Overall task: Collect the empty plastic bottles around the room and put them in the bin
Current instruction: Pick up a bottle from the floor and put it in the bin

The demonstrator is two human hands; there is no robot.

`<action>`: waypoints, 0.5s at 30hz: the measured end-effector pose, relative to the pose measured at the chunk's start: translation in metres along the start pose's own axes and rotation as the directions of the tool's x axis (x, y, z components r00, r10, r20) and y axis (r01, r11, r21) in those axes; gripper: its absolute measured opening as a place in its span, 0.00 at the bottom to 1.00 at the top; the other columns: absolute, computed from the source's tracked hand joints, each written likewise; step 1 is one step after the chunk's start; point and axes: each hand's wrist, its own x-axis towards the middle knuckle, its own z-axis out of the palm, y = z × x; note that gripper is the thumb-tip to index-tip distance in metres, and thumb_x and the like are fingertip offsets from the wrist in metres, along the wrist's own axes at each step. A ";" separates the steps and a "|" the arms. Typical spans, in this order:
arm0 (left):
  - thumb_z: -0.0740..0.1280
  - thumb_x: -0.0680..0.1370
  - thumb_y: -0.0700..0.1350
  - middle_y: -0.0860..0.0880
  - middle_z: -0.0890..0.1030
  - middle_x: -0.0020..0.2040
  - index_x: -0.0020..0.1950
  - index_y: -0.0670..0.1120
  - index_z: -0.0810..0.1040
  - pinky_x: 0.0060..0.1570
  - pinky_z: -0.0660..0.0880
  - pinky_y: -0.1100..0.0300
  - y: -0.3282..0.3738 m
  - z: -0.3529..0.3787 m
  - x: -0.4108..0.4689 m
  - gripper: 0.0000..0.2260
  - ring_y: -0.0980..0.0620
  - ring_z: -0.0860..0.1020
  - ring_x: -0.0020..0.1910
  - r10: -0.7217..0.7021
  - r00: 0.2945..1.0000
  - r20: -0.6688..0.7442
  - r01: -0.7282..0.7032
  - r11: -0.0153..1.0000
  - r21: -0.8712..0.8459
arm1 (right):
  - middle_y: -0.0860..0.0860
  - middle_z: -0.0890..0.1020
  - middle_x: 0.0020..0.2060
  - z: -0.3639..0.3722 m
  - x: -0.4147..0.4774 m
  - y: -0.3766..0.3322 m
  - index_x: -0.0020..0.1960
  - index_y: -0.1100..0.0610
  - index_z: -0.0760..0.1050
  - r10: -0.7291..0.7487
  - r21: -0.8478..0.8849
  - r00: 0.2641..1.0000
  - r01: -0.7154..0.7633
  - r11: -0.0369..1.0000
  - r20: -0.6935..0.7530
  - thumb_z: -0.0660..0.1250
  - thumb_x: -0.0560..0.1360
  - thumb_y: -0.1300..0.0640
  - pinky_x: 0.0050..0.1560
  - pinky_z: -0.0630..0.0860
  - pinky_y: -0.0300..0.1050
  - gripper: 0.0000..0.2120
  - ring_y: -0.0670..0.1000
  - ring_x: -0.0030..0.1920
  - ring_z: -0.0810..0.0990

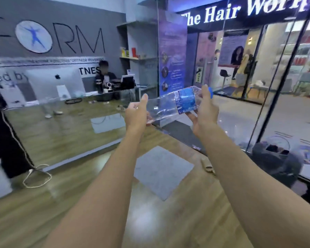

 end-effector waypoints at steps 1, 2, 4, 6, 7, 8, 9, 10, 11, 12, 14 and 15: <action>0.65 0.74 0.64 0.44 0.83 0.40 0.46 0.47 0.74 0.40 0.81 0.47 -0.001 -0.028 0.013 0.20 0.46 0.81 0.38 -0.001 0.999 -0.054 0.001 1.000 0.012 | 0.52 0.81 0.43 0.026 -0.001 0.018 0.53 0.56 0.77 0.001 -0.003 0.999 -0.001 1.000 0.036 0.67 0.78 0.47 0.36 0.80 0.43 0.13 0.50 0.39 0.81; 0.65 0.75 0.64 0.44 0.83 0.41 0.45 0.48 0.73 0.37 0.80 0.50 -0.003 -0.057 0.027 0.19 0.46 0.81 0.38 -0.005 0.994 -0.106 0.007 1.000 0.022 | 0.50 0.80 0.40 0.053 -0.003 0.037 0.51 0.55 0.77 0.005 -0.011 0.997 -0.004 1.000 0.071 0.67 0.78 0.48 0.37 0.78 0.44 0.10 0.49 0.38 0.79; 0.64 0.76 0.64 0.45 0.81 0.41 0.44 0.48 0.72 0.36 0.80 0.52 -0.009 -0.111 0.051 0.18 0.47 0.81 0.38 -0.011 0.981 -0.195 0.017 1.000 0.026 | 0.49 0.81 0.39 0.103 -0.006 0.078 0.46 0.53 0.75 0.025 -0.018 0.988 -0.022 1.000 0.152 0.67 0.78 0.50 0.43 0.78 0.49 0.07 0.50 0.41 0.80; 0.63 0.77 0.64 0.49 0.79 0.39 0.45 0.48 0.72 0.38 0.80 0.52 -0.013 -0.162 0.071 0.19 0.48 0.80 0.37 -0.001 0.958 -0.288 0.018 0.998 0.057 | 0.52 0.84 0.45 0.150 -0.011 0.117 0.46 0.52 0.75 0.073 -0.027 0.971 -0.069 0.997 0.229 0.67 0.78 0.49 0.50 0.81 0.55 0.07 0.52 0.46 0.82; 0.62 0.77 0.64 0.50 0.78 0.38 0.47 0.48 0.73 0.37 0.79 0.54 -0.015 -0.186 0.082 0.19 0.50 0.80 0.36 0.010 0.942 -0.336 0.020 0.996 0.085 | 0.52 0.84 0.47 0.174 -0.013 0.136 0.46 0.52 0.75 0.099 -0.035 0.959 -0.094 0.995 0.265 0.67 0.78 0.48 0.53 0.81 0.56 0.07 0.52 0.47 0.83; 0.61 0.78 0.64 0.50 0.78 0.38 0.50 0.47 0.74 0.36 0.79 0.56 -0.017 -0.209 0.092 0.20 0.52 0.80 0.35 0.025 0.924 -0.381 0.017 0.994 0.106 | 0.52 0.84 0.48 0.197 -0.017 0.153 0.46 0.51 0.75 0.124 -0.040 0.947 -0.117 0.992 0.297 0.67 0.78 0.48 0.54 0.81 0.55 0.08 0.51 0.47 0.84; 0.60 0.79 0.64 0.49 0.79 0.40 0.52 0.46 0.74 0.38 0.80 0.56 -0.019 -0.231 0.102 0.20 0.52 0.81 0.36 0.039 0.904 -0.426 0.014 0.993 0.119 | 0.52 0.84 0.48 0.220 -0.019 0.170 0.46 0.51 0.75 0.148 -0.046 0.933 -0.140 0.989 0.329 0.67 0.78 0.47 0.52 0.82 0.53 0.08 0.50 0.46 0.84; 0.59 0.79 0.64 0.47 0.81 0.43 0.53 0.47 0.74 0.43 0.81 0.53 -0.020 -0.253 0.112 0.21 0.51 0.82 0.38 0.047 0.882 -0.469 0.015 0.992 0.128 | 0.51 0.85 0.48 0.242 -0.022 0.187 0.47 0.51 0.76 0.171 -0.051 0.917 -0.164 0.985 0.359 0.67 0.78 0.46 0.50 0.82 0.51 0.08 0.49 0.46 0.84; 0.57 0.80 0.64 0.46 0.82 0.44 0.52 0.48 0.75 0.47 0.81 0.49 -0.021 -0.273 0.122 0.20 0.49 0.82 0.39 0.054 0.859 -0.508 0.017 0.991 0.133 | 0.51 0.85 0.48 0.265 -0.024 0.201 0.49 0.51 0.76 0.194 -0.056 0.900 -0.187 0.981 0.391 0.67 0.78 0.46 0.47 0.82 0.48 0.09 0.48 0.45 0.84; 0.56 0.80 0.64 0.45 0.83 0.44 0.50 0.50 0.75 0.48 0.82 0.47 -0.021 -0.295 0.134 0.19 0.48 0.82 0.38 0.062 0.838 -0.543 0.012 0.991 0.131 | 0.51 0.85 0.48 0.288 -0.027 0.215 0.50 0.51 0.76 0.218 -0.055 0.881 -0.215 0.975 0.419 0.67 0.78 0.46 0.44 0.82 0.46 0.09 0.48 0.44 0.84; 0.53 0.81 0.63 0.45 0.81 0.42 0.47 0.53 0.74 0.39 0.82 0.48 -0.021 -0.335 0.152 0.18 0.48 0.80 0.35 0.066 0.806 -0.589 0.016 0.991 0.134 | 0.50 0.85 0.48 0.332 -0.034 0.242 0.51 0.52 0.75 0.267 -0.060 0.843 -0.271 0.961 0.467 0.67 0.78 0.46 0.39 0.81 0.43 0.10 0.47 0.43 0.84; 0.53 0.81 0.63 0.45 0.79 0.41 0.47 0.52 0.74 0.33 0.80 0.51 -0.021 -0.356 0.160 0.18 0.49 0.79 0.35 0.071 0.790 -0.610 0.022 0.990 0.143 | 0.50 0.85 0.47 0.353 -0.038 0.256 0.51 0.52 0.75 0.287 -0.071 0.822 -0.291 0.954 0.492 0.67 0.78 0.46 0.37 0.79 0.42 0.10 0.47 0.42 0.84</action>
